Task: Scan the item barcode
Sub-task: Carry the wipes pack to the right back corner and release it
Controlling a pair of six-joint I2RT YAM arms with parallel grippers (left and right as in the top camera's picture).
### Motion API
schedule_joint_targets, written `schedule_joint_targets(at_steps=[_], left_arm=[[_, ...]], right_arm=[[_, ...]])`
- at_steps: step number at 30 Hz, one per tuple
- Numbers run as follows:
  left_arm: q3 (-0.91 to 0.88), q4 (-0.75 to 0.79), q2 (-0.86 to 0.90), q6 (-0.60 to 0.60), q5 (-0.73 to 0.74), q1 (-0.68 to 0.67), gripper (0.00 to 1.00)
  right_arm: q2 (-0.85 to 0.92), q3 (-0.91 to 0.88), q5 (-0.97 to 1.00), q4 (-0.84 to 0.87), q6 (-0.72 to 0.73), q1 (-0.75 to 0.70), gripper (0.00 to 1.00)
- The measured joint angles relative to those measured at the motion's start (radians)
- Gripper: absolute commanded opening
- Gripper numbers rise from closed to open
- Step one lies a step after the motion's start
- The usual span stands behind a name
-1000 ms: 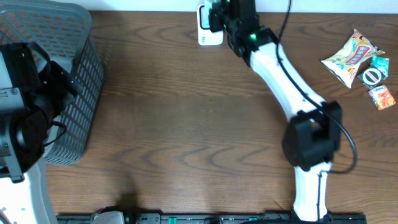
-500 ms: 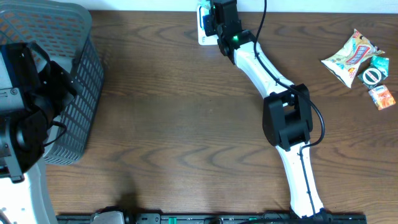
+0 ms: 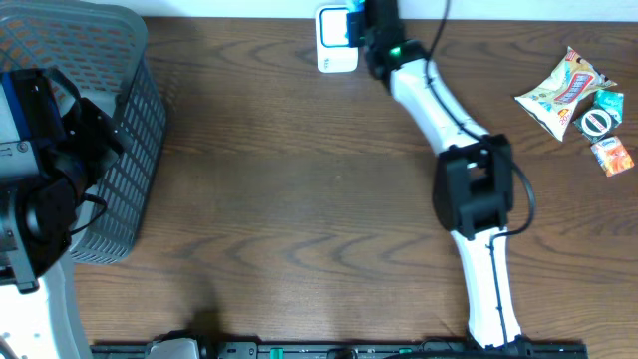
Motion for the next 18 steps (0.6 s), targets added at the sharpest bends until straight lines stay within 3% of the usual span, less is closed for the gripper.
schedule_joint_targets(at_steps=[9,18], left_arm=[[0.000,0.000,0.000,0.000,0.000,0.000,0.98],[0.000,0.000,0.000,0.000,0.000,0.000,0.98]], right_arm=[[-0.150,0.013,0.248,-0.404,-0.011,-0.256,0.02],[-0.165,0.016,0.353,-0.630,-0.017,-0.488,0.01]])
